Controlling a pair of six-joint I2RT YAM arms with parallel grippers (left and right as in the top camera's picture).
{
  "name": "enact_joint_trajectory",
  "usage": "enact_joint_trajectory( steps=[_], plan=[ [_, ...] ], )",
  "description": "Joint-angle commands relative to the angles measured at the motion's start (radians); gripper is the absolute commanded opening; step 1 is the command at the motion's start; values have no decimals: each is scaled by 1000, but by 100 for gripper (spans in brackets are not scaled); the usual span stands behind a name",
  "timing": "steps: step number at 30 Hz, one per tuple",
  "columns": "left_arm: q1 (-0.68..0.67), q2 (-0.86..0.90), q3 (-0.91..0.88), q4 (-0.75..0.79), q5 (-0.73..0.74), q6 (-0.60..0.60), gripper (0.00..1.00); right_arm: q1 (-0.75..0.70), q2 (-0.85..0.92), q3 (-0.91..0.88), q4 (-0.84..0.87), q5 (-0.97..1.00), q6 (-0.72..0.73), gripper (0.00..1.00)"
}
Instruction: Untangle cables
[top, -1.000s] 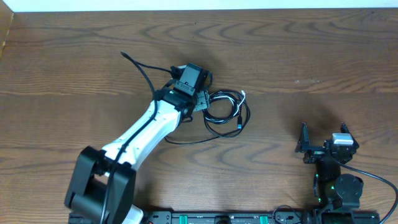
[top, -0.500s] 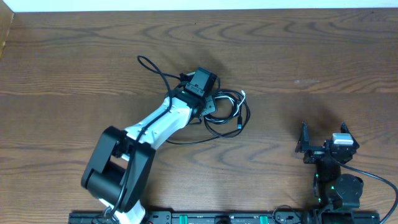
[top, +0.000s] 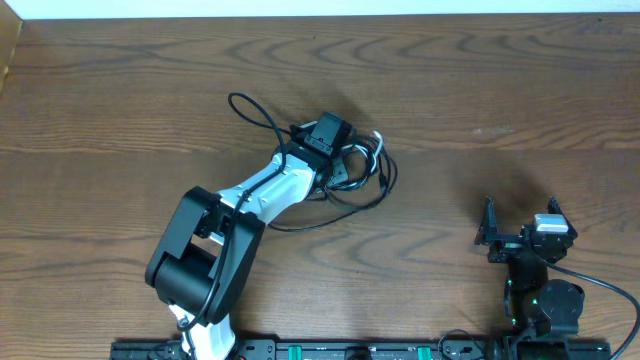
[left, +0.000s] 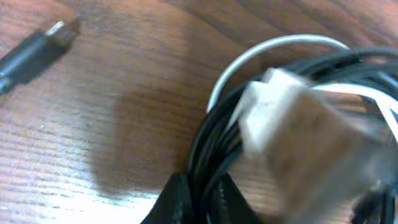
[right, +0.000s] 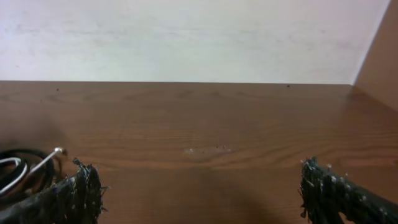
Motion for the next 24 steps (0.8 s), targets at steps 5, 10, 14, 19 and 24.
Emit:
enact_joint_trajectory(
  steps=[5,10,14,19,24],
  plan=[
    [14,-55,2,-16,-10,8,8,0,-5,-2,-4,2,-15,99],
    [11,-239,2,-23,-9,97,7,0,-5,-2,-4,2,-15,99],
    [11,-355,2,-63,-9,98,7,0,-5,-2,-4,2,-15,99],
    [11,-402,2,-133,-3,98,8,0,-5,-2,-4,2,-15,99],
    [11,-402,2,-130,21,105,8,0,-5,-2,-4,2,-15,99]
  ],
)
